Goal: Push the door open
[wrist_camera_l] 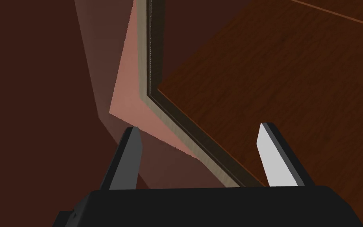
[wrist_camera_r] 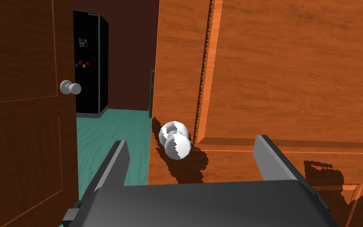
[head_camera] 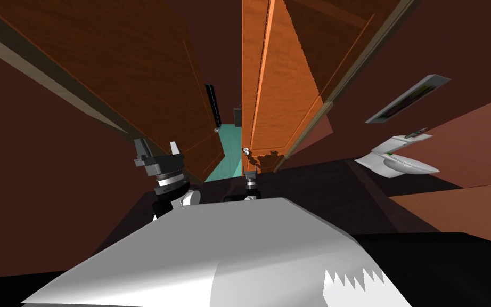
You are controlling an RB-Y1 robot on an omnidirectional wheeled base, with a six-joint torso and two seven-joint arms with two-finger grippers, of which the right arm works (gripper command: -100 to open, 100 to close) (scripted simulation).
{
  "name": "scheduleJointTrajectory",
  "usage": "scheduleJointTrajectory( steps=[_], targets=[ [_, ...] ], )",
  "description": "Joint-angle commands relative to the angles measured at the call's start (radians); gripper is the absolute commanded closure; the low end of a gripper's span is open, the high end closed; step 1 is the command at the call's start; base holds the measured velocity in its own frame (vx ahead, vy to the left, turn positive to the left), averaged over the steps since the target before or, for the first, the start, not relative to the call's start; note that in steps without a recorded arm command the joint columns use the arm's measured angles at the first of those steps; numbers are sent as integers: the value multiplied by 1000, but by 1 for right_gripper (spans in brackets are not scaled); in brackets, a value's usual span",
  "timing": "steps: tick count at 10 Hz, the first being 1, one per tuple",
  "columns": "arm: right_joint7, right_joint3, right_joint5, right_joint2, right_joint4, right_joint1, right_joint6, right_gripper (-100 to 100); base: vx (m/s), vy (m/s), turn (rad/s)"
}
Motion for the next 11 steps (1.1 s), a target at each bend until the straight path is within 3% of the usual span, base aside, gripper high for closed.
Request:
scheduleJointTrajectory(
  steps=[1,7,11],
  targets=[
    [-24,19,-29,-3,35,-15,-10,-100,89,-40,55],
    [-88,95,-119,-6,147,-53,-48,-100,84,-37,47],
    [-149,168,-205,-9,253,-90,-84,-100,117,-52,65]
  ],
)
